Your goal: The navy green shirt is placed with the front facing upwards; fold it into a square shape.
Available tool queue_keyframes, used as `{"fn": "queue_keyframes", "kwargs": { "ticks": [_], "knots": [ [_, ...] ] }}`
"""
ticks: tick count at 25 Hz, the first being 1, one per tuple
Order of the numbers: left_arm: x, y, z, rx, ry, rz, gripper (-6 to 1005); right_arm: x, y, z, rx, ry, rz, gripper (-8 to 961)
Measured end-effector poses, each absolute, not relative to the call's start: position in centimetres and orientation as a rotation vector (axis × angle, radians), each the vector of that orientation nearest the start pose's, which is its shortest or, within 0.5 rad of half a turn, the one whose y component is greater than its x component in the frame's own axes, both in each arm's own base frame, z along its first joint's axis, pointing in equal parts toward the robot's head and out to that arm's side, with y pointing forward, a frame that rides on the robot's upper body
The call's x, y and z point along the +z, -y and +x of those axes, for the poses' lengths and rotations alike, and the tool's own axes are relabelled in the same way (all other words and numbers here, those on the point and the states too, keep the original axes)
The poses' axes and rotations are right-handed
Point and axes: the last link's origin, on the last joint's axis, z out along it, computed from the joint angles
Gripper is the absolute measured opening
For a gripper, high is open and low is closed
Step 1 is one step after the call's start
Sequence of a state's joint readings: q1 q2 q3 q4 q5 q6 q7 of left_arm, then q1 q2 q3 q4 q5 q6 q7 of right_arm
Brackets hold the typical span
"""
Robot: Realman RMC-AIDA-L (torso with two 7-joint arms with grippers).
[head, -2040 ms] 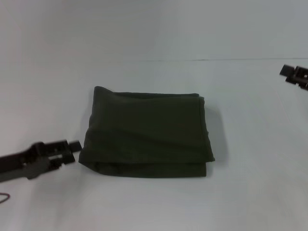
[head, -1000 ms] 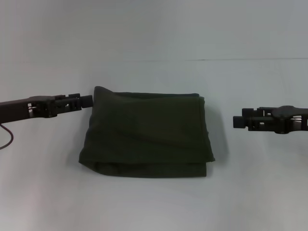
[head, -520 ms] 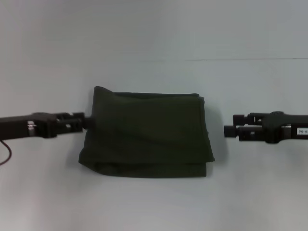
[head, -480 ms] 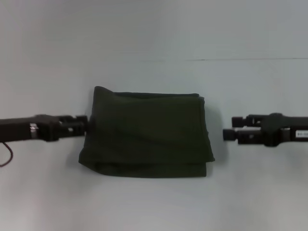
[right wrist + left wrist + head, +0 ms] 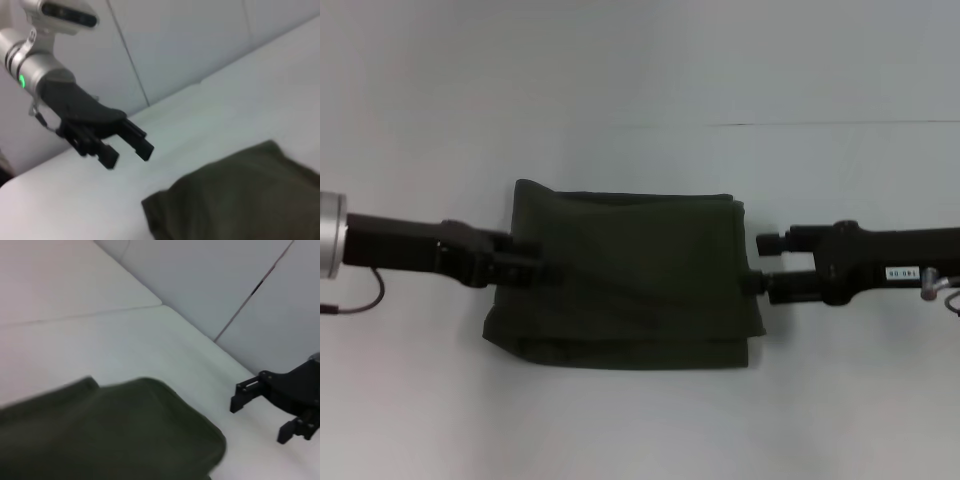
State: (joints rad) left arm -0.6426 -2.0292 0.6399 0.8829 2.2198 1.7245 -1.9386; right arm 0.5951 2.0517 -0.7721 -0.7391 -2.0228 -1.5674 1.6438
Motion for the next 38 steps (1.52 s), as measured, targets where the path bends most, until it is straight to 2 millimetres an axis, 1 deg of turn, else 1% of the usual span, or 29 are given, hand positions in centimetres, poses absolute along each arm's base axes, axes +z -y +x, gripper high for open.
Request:
{"fn": "queue_keyframes", "kwargs": {
  "ticks": [2, 5, 7, 12, 18, 21, 26, 30, 35, 38],
  "knots": [
    [4.8, -35.7, -22.9, -0.474, 0.994, -2.765, 685, 1.3, -35.5, 23.5, 0.656, -0.776, -2.759, 794],
    [4.8, -36.0, -22.6, -0.466, 0.97, -2.771, 686, 1.5, -35.9, 23.6, 0.667, -0.774, -2.721, 794],
    [4.9, -36.2, -22.4, -0.461, 0.969, -2.774, 686, 1.4, -36.0, 23.6, 0.649, -0.754, -2.719, 794],
    [5.2, -36.8, -22.0, -0.457, 1.037, -2.744, 685, 1.4, -36.4, 23.5, 0.587, -0.699, -2.731, 794],
    [5.0, -37.1, -21.6, -0.466, 0.987, -2.74, 684, 1.4, -36.3, 23.3, 0.59, -0.691, -2.741, 794],
    [4.8, -37.1, -21.5, -0.464, 0.921, -2.756, 684, 1.3, -36.3, 23.3, 0.588, -0.691, -2.739, 794],
    [4.7, -37.1, -21.4, -0.448, 0.88, -2.771, 681, 1.4, -36.3, 23.5, 0.589, -0.697, -2.732, 794],
    [4.2, -36.7, -21.2, -0.404, 0.827, -2.82, 680, 1.5, -36.3, 23.5, 0.594, -0.699, -2.726, 794],
    [3.3, -36.4, -20.8, -0.357, 0.804, -2.871, 676, 1.4, -36.5, 23.3, 0.598, -0.7, -2.726, 794],
    [3.3, -36.4, -20.8, -0.365, 0.803, -2.869, 677, 1.4, -36.5, 23.3, 0.593, -0.701, -2.724, 794]
  ]
}}
